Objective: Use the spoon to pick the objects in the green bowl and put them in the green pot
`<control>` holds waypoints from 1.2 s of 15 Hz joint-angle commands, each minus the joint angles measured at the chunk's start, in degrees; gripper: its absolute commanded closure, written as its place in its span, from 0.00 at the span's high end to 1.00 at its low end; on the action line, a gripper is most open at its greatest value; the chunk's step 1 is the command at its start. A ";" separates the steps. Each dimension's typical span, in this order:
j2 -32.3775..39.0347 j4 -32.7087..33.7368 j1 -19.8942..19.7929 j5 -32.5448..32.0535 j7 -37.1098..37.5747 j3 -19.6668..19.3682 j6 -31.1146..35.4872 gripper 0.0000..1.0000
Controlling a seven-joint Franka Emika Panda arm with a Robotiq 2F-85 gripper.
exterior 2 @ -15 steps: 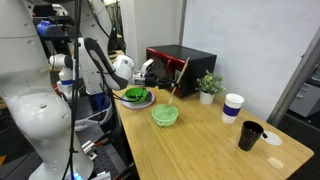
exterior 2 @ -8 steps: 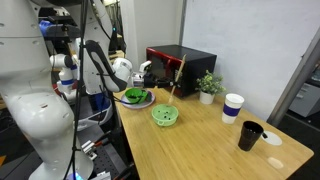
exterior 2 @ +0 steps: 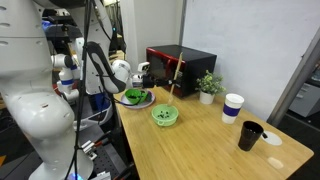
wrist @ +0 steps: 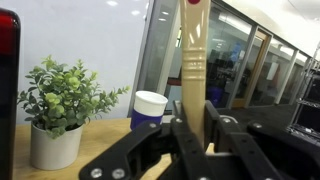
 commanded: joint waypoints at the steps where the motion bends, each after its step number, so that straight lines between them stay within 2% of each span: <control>1: 0.83 -0.13 0.50 -1.59 -2.00 0.45 -2.86 0.06; 18: 3.03 -1.40 2.16 -6.82 -9.97 1.16 -9.31 0.06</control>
